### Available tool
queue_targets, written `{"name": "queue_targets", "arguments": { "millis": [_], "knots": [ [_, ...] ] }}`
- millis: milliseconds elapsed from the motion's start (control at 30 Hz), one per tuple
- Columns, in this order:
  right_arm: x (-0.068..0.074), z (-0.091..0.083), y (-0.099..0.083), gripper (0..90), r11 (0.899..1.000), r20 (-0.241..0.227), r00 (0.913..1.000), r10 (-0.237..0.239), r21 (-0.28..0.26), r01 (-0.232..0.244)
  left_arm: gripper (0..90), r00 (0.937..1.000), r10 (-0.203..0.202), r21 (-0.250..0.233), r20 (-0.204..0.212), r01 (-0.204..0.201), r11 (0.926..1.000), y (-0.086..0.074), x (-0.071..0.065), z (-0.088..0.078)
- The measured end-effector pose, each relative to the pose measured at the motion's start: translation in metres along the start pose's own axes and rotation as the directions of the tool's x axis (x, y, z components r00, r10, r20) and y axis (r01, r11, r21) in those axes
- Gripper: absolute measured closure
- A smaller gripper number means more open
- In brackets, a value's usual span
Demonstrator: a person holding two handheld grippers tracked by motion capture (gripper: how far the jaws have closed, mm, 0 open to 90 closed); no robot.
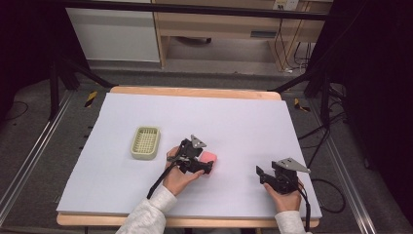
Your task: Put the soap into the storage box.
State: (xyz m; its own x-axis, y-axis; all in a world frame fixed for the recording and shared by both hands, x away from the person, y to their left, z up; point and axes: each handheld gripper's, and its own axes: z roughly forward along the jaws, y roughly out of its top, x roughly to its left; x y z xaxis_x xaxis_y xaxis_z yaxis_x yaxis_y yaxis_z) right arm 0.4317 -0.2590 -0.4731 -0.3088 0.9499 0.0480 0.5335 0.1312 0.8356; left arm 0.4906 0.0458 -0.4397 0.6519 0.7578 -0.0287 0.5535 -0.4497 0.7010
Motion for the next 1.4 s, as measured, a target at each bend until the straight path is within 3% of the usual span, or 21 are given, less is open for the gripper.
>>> {"name": "queue_targets", "arguments": {
  "millis": [1067,1400],
  "knots": [
    [-0.001,0.0,0.0,34.5,1.0,0.0,1.0,-0.004,0.006,0.004,20.8,0.9996,-0.025,0.072,0.015,0.024,0.9971,-0.001,-0.007,0.027],
    [0.0,0.0,0.0,34.6,1.0,-0.001,1.0,0.001,0.009,-0.001,23.9,0.9993,-0.037,0.091,-0.007,0.037,0.9952,-0.001,-0.007,0.034]
  ]
}}
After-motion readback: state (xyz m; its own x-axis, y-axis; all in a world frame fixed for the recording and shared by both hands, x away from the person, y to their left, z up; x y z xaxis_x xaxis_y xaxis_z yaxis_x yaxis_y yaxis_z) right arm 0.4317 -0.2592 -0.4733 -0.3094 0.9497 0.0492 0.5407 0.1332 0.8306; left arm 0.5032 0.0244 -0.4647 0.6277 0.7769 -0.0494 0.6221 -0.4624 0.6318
